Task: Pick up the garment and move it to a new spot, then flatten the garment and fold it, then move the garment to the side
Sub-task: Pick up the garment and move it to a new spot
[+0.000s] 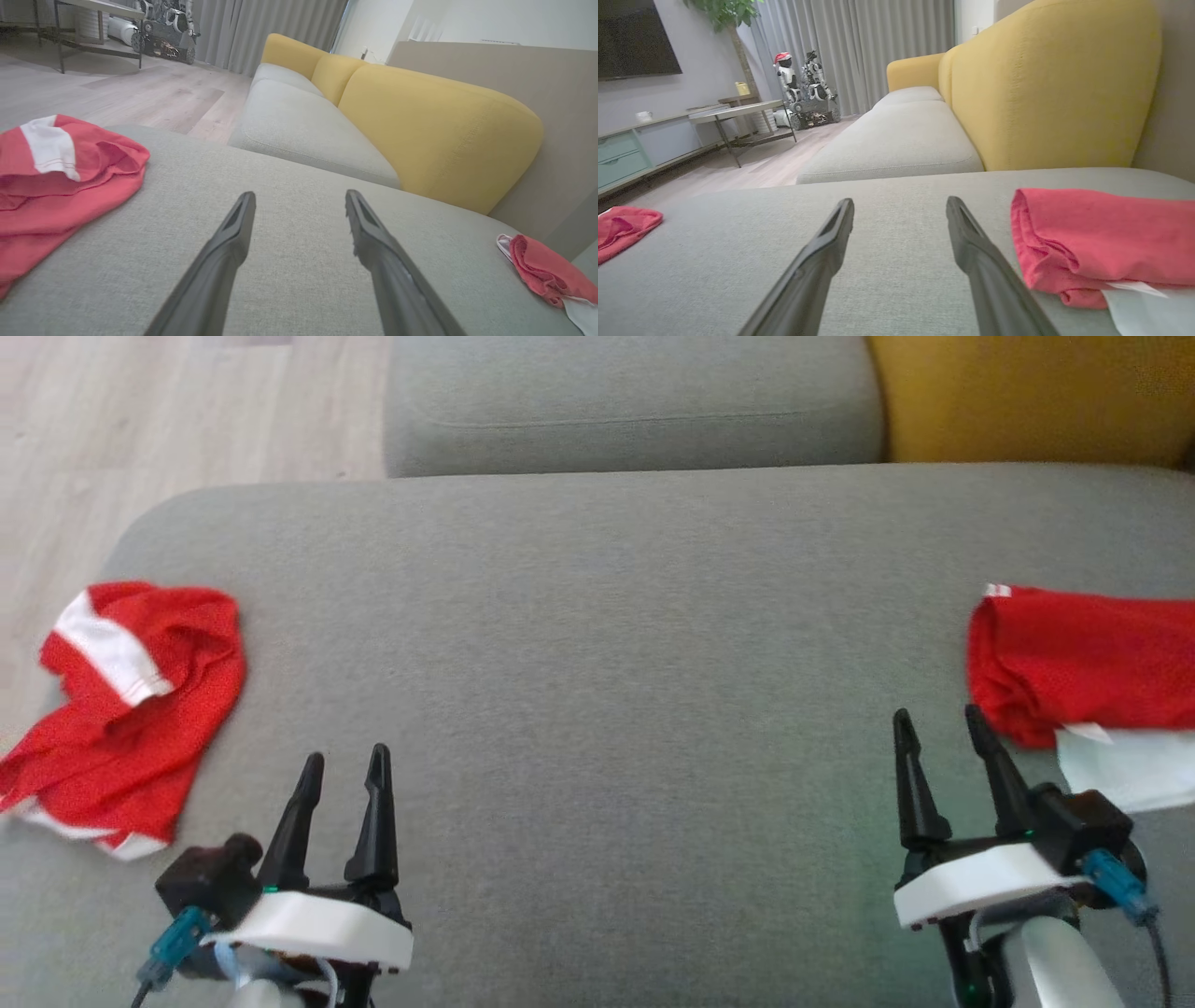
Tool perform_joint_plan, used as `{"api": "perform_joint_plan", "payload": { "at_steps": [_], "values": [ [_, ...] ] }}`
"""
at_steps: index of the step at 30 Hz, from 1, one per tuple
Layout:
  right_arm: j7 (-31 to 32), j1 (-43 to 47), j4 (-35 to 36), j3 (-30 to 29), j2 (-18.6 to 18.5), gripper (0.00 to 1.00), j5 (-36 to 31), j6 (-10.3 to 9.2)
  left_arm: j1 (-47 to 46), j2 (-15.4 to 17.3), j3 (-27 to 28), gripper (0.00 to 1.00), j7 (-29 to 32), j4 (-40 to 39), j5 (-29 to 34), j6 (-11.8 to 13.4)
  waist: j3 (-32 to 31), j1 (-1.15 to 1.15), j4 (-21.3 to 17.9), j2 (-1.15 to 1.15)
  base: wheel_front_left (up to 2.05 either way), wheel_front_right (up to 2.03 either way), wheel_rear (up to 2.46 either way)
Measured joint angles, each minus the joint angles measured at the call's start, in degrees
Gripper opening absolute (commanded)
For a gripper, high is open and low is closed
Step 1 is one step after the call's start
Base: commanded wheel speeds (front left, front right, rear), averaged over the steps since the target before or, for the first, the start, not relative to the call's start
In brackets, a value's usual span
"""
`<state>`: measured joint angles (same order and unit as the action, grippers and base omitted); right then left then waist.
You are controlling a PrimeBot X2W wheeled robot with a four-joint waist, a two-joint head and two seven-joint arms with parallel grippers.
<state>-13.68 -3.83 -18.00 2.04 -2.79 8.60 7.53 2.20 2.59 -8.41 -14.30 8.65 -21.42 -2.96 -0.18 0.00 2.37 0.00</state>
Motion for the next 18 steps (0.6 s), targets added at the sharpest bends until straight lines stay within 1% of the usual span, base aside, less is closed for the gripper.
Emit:
{"api": "perform_joint_plan", "payload": {
  "at_steps": [4,8,13,18],
  "values": [
    [0.1,0.0,0.0,1.8,0.0,1.00,0.1,0.01,-0.1,0.0,0.3,1.00,0.0,-0.1,0.0,0.3,0.0,0.00,2.9,0.00,0.00,0.00,0.00],
    [0.1,0.0,0.2,4.1,0.0,1.00,0.8,0.01,-0.2,0.0,1.8,1.00,0.0,-0.5,0.0,0.5,0.2,0.00,6.5,0.00,0.00,0.00,0.00],
    [0.4,-0.1,0.2,6.4,0.0,1.00,1.5,0.01,-0.2,0.0,2.4,1.00,0.0,-0.9,0.0,1.0,0.3,0.00,11.5,0.00,0.00,0.00,0.00],
    [0.6,-0.1,0.1,7.2,0.0,1.00,1.6,0.01,-0.2,0.1,3.8,1.00,0.0,-1.0,0.2,1.0,0.3,0.00,17.0,0.00,0.00,0.00,0.00]
  ]
}}
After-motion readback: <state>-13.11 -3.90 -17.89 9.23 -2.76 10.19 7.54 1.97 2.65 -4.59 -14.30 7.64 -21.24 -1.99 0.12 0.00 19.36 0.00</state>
